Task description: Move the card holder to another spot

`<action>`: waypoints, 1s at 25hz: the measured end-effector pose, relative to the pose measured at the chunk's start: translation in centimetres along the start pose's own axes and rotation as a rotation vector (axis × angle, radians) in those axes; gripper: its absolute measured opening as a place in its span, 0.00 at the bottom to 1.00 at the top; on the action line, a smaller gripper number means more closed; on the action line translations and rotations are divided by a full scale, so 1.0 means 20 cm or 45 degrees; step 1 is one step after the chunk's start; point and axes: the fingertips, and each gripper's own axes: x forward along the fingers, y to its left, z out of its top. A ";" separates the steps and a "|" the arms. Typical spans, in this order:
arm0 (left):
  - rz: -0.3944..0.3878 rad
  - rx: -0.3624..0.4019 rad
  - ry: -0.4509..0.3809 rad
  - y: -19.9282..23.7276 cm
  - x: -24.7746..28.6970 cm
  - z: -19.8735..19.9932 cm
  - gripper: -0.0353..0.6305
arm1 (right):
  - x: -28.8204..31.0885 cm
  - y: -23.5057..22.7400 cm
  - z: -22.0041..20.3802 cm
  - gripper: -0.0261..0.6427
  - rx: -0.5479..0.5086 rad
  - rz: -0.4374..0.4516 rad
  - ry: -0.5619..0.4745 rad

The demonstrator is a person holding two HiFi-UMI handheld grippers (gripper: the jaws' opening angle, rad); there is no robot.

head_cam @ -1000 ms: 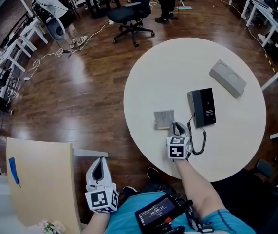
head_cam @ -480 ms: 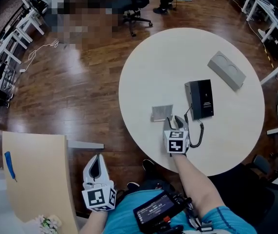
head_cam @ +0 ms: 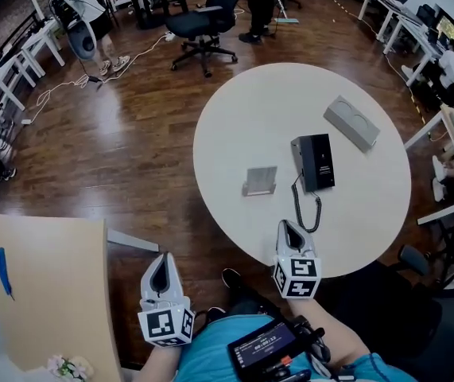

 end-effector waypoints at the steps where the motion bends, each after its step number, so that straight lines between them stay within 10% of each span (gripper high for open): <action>1: -0.013 -0.003 -0.005 0.00 -0.04 -0.01 0.07 | -0.07 0.04 0.00 0.03 -0.001 -0.001 -0.011; 25: -0.107 -0.056 -0.061 -0.04 -0.72 -0.22 0.07 | -0.96 0.51 -0.30 0.02 -0.034 0.150 -0.079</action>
